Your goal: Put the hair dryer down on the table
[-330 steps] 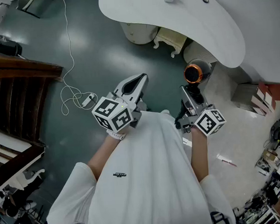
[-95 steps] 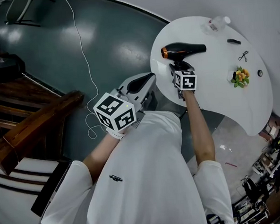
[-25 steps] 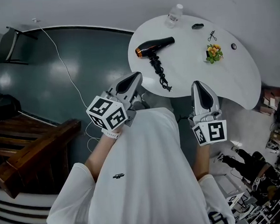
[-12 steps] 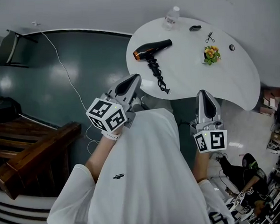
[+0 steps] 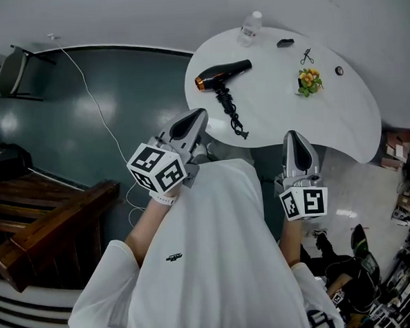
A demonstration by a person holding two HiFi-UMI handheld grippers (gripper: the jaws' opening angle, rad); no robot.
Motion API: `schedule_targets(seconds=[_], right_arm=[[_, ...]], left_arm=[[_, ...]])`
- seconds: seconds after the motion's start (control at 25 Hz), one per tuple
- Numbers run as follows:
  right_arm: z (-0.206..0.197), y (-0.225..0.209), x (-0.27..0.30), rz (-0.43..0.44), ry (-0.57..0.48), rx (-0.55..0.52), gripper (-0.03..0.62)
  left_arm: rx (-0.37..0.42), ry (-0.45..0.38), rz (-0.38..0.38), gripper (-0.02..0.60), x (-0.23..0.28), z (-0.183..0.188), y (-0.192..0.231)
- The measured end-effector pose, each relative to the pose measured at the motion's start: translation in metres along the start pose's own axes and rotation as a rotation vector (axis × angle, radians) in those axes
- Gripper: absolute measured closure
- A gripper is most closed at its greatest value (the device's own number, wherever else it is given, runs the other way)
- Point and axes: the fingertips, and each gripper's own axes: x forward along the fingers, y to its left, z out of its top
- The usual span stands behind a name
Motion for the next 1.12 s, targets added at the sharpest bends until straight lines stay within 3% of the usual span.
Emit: schedule_targets(seconds=[1.12], right_arm=[[-0.012,0.014,0.013,0.015,0.048,0.025,0.579]], left_arm=[[-0.022,-0.003,0.021,0.58,-0.01,-0.002,0.013]])
